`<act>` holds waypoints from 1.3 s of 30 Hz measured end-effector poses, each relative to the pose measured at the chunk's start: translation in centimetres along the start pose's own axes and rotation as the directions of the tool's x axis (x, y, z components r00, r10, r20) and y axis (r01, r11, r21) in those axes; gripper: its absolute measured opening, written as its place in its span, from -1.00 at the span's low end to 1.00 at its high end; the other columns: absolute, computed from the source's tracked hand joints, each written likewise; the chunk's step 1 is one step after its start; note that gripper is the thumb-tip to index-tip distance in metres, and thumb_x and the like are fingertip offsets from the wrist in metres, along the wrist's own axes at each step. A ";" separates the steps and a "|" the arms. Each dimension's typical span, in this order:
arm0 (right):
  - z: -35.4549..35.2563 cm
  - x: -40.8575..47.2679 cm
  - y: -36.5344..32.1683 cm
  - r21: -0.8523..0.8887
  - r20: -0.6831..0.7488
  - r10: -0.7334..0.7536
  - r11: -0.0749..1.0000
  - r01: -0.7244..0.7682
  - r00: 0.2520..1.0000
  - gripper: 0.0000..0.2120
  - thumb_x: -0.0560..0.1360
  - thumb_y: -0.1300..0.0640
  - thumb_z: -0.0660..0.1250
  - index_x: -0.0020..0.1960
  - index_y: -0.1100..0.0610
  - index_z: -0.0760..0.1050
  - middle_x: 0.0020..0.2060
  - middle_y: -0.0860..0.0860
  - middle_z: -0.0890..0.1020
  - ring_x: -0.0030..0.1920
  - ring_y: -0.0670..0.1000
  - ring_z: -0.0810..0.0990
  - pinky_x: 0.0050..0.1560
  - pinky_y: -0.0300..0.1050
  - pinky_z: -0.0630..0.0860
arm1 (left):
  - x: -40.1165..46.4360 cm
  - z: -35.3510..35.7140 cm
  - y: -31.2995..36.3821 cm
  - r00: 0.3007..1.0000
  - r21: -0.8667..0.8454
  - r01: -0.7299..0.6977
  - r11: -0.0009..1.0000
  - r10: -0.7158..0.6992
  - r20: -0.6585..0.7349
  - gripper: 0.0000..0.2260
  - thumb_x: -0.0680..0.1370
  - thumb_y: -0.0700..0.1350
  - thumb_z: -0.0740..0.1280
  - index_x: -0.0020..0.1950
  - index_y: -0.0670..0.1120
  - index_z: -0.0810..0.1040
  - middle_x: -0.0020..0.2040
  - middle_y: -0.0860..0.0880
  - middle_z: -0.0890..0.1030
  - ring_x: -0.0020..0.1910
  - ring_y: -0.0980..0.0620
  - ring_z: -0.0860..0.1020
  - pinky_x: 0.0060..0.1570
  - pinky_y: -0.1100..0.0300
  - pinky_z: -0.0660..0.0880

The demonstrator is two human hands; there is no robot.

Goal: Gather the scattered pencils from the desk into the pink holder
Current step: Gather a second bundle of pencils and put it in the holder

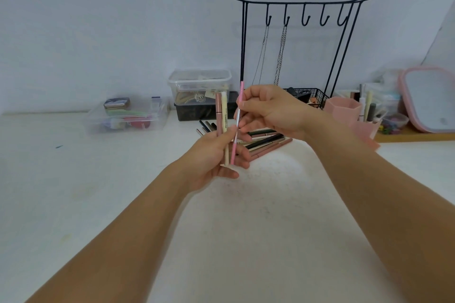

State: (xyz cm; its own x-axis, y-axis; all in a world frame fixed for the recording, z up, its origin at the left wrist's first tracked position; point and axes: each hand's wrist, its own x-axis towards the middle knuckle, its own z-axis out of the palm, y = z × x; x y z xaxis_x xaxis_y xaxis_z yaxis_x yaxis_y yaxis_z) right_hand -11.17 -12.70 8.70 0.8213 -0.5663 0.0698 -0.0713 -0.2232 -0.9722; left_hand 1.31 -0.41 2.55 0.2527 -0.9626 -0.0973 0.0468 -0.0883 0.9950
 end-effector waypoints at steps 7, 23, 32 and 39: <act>0.7 0.4 0.5 0.021 -0.026 -0.041 0.999 0.041 0.999 -0.77 0.57 0.27 0.37 0.16 0.38 0.54 -0.15 0.17 0.67 -0.24 -0.02 0.64 -0.23 -0.24 0.63 | 0.4 -0.4 -0.1 0.999 -0.005 0.031 1.000 -0.031 0.026 -0.67 0.65 0.13 0.27 -0.20 -0.03 0.35 -0.45 0.04 0.25 -0.54 0.13 0.19 -0.61 0.31 0.15; -1.3 0.9 3.5 -0.847 0.051 0.138 0.531 -0.030 0.989 -0.86 0.46 0.18 0.52 0.02 0.08 0.70 -0.12 -0.05 0.68 -0.12 -0.05 0.63 -0.16 -0.25 0.48 | 1.3 -2.6 0.0 0.933 -0.064 0.029 0.998 -0.050 -0.357 -0.66 0.65 0.10 0.29 -0.22 -0.02 0.31 -0.48 0.07 0.24 -0.52 0.10 0.16 -0.58 0.26 0.15; -1.1 1.3 3.9 -0.875 0.114 0.184 0.484 0.012 0.976 -0.84 0.45 0.19 0.52 -0.11 -0.07 0.64 -0.12 -0.08 0.66 -0.04 -0.01 0.63 -0.07 -0.16 0.51 | 1.3 -2.7 -0.4 0.930 -0.033 0.083 0.996 -0.090 -0.356 -0.59 0.64 0.21 0.24 -0.29 0.01 0.29 -0.49 0.08 0.27 -0.52 0.10 0.23 -0.57 0.27 0.16; -1.3 1.4 4.0 -0.879 0.127 0.186 0.477 0.024 0.974 -0.81 0.41 0.24 0.54 -0.08 0.02 0.61 -0.06 0.01 0.68 -0.03 0.04 0.64 -0.04 -0.11 0.57 | 1.7 -2.7 -0.8 0.933 -0.057 0.118 0.991 -0.130 -0.334 -0.62 0.65 0.09 0.28 -0.30 0.00 0.28 -0.50 0.08 0.26 -0.54 0.12 0.20 -0.62 0.30 0.12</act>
State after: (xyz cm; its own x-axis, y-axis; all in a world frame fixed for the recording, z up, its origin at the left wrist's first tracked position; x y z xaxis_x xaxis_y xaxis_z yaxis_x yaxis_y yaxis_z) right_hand -11.00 -15.40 5.16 0.8591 -0.4920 -0.1411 -0.5116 -0.8171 -0.2655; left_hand 4.28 -1.28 1.54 0.5527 -0.8015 -0.2282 0.1312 -0.1867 0.9736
